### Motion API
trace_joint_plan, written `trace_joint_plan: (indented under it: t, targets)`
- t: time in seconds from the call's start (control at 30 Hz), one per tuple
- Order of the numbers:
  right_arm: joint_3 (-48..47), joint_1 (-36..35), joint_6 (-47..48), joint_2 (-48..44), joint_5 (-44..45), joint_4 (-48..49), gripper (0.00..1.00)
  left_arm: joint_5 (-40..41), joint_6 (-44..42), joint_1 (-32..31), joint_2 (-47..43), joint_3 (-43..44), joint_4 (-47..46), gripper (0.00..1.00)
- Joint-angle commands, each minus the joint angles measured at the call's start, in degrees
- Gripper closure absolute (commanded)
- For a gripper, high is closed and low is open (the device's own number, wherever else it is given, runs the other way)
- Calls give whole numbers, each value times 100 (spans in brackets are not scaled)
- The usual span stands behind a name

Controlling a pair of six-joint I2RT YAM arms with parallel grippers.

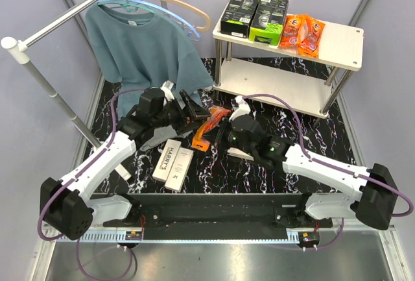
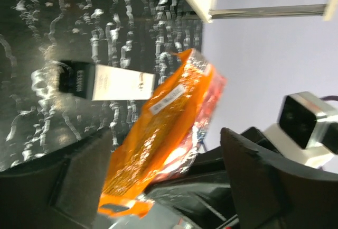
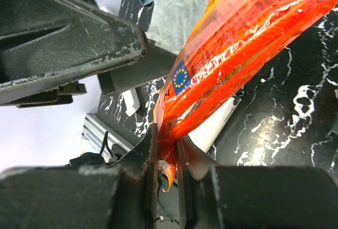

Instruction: Place and organize the shaving razors onto the shelf

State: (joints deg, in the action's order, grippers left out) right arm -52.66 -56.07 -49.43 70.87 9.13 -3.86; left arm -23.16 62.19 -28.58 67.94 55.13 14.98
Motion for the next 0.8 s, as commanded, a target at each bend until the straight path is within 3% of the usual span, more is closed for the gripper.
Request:
trace_joint_plan:
  t: [0.0,0.07,0.37,0.77]
  targets:
    - [-42,9,39,-258,239,-176,92,442,-681,-16,-228,454,645,7]
    - [-60,9,4,-319,274,-264,92,627,-805,-8,-238,559,934,1]
    - [-332,17,56,-618,344,-835,92,1278,-1482,-7,-194,850,1840,1]
    - [-754,17,206,-943,476,-1635,91,2973,-2106,1,-18,973,3220,1]
